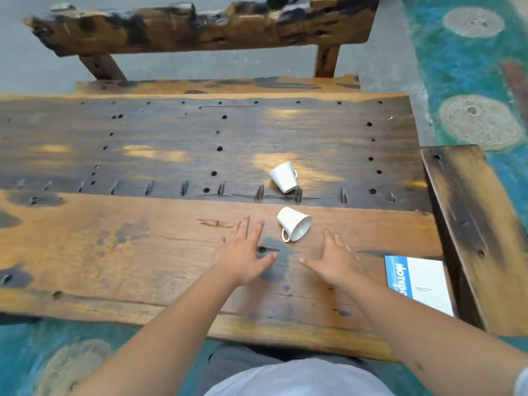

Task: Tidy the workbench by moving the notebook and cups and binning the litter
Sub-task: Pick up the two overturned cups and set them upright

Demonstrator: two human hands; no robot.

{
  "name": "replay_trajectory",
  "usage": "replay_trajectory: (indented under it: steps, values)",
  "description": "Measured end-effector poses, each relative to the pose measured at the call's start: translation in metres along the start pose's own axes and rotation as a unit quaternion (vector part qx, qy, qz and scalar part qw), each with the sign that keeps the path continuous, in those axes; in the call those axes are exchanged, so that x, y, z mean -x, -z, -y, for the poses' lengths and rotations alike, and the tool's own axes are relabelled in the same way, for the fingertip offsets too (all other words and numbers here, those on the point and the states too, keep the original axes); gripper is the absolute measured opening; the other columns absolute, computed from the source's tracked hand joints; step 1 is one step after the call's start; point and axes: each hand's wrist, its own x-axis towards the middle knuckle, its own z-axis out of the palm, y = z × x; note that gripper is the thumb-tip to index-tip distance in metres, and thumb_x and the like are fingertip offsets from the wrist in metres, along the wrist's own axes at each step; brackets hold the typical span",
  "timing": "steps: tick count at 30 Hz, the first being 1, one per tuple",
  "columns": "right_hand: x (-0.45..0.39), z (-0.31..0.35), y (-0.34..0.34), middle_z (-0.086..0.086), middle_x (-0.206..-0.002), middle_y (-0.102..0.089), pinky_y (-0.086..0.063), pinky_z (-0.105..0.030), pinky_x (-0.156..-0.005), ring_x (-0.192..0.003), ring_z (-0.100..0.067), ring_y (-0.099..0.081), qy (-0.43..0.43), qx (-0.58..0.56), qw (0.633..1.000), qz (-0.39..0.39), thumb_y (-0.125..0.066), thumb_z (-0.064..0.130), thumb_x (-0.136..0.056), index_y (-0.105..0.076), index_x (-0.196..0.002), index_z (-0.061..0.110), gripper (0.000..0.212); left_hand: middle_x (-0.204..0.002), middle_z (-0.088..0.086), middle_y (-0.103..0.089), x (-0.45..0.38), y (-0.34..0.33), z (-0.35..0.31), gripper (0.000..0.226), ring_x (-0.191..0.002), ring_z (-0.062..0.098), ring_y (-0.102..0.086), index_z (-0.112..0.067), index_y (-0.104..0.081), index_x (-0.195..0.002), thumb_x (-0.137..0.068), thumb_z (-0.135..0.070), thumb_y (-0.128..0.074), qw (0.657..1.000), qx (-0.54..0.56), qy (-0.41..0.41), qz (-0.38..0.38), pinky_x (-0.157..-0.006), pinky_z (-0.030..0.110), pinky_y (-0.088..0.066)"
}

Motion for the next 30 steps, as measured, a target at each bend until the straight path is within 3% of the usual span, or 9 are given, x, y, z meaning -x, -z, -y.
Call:
replay_trajectory:
  steps: [11, 15, 19, 25, 27, 30]
  values:
    - [-0.059, 0.049, -0.018, 0.002, -0.163, -0.012, -0.027, -0.04, -0.113, -0.146, -0.021, -0.019, -0.039, -0.106, 0.993, -0.025, -0.077, 0.068, -0.05, -0.001, -0.152, 0.026, 0.133, -0.166, 0.012, -0.01, -0.169, 0.065, -0.002, 0.097, -0.152, 0.026, -0.011, -0.014, -0.01, -0.156, -0.086, -0.053, -0.063, 0.991, 0.031, -0.129, 0.024, -0.121, 0.046, -0.021]
    - [-0.074, 0.05, -0.03, 0.002, -0.161, -0.018, -0.029, -0.039, -0.111, -0.143, -0.021, -0.023, -0.05, -0.122, 0.991, -0.03, -0.08, 0.063, -0.05, 0.001, -0.151, 0.028, 0.134, -0.166, 0.011, -0.009, -0.232, 0.071, -0.003, 0.107, -0.152, 0.028, -0.009, -0.013, -0.007, -0.156, -0.079, -0.043, -0.075, 0.978, -0.063, -0.195, 0.032, -0.119, 0.052, -0.022]
    - [-0.083, 0.047, -0.034, 0.0, -0.155, -0.031, -0.031, -0.037, -0.109, -0.139, -0.021, -0.031, -0.058, -0.13, 0.988, -0.052, -0.081, 0.059, -0.053, -0.007, -0.151, 0.026, 0.126, -0.166, 0.006, -0.005, -0.274, 0.072, -0.002, 0.116, -0.152, 0.033, -0.006, -0.022, -0.005, -0.155, -0.071, -0.03, -0.084, 0.937, -0.228, -0.261, 0.048, -0.117, 0.056, -0.021]
    - [-0.093, 0.047, -0.034, -0.002, -0.145, -0.041, -0.038, -0.037, -0.102, -0.131, -0.024, -0.04, -0.049, -0.142, 0.987, -0.058, -0.073, 0.062, -0.055, -0.013, -0.145, 0.029, 0.113, -0.167, -0.002, -0.002, -0.312, 0.071, 0.0, 0.109, -0.151, 0.026, -0.011, -0.028, 0.0, -0.155, -0.079, -0.023, -0.078, 0.902, -0.264, -0.325, 0.103, -0.112, 0.052, -0.032]
    - [-0.097, 0.043, -0.031, -0.001, -0.144, -0.042, -0.038, -0.035, -0.101, -0.129, -0.023, -0.041, -0.024, -0.138, 0.989, -0.055, -0.077, 0.058, -0.056, -0.013, -0.141, 0.034, 0.109, -0.166, -0.001, -0.012, -0.316, 0.069, 0.001, 0.098, -0.149, 0.025, -0.02, -0.028, -0.008, -0.154, -0.083, -0.023, -0.074, 0.898, -0.252, -0.341, 0.121, -0.108, 0.05, -0.038]
    - [-0.102, 0.039, -0.025, 0.001, -0.14, -0.035, -0.042, -0.035, -0.092, -0.124, -0.025, -0.045, 0.021, -0.114, 0.992, -0.059, -0.079, 0.051, -0.062, -0.017, -0.137, 0.033, 0.099, -0.151, 0.004, -0.042, -0.317, 0.068, 0.003, 0.081, -0.134, 0.028, -0.043, -0.024, -0.028, -0.146, -0.08, -0.021, -0.074, 0.91, -0.177, -0.355, 0.118, -0.1, 0.049, -0.045]
